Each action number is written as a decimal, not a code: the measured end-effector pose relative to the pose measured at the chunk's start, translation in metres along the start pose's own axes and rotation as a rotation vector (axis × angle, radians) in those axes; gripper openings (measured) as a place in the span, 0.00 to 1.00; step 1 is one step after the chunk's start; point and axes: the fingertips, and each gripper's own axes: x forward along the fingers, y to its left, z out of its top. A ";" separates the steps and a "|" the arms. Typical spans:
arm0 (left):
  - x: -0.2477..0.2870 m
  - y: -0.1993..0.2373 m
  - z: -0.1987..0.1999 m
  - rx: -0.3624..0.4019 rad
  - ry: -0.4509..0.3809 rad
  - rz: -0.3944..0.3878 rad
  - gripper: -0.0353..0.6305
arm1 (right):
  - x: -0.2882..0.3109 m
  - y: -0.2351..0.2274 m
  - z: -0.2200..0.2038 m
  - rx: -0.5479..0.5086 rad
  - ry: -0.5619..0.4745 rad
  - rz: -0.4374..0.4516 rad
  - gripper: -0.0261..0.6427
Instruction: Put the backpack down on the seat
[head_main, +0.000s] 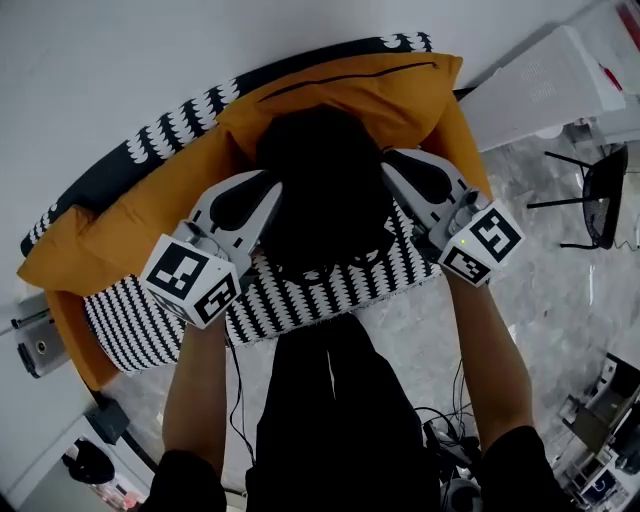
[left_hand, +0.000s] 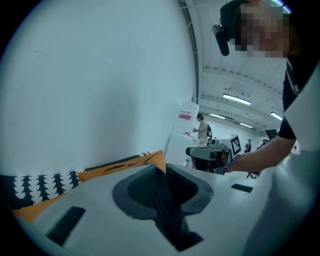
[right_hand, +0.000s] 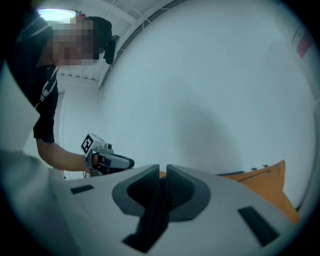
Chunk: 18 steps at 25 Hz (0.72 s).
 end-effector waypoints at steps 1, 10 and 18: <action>-0.004 -0.007 0.007 0.007 -0.008 -0.003 0.16 | -0.005 0.008 0.009 -0.005 -0.016 0.009 0.12; -0.052 -0.066 0.068 0.025 -0.078 -0.034 0.10 | -0.043 0.074 0.082 -0.053 -0.060 0.080 0.09; -0.097 -0.131 0.118 0.015 -0.176 -0.126 0.09 | -0.093 0.136 0.130 -0.019 -0.114 0.155 0.08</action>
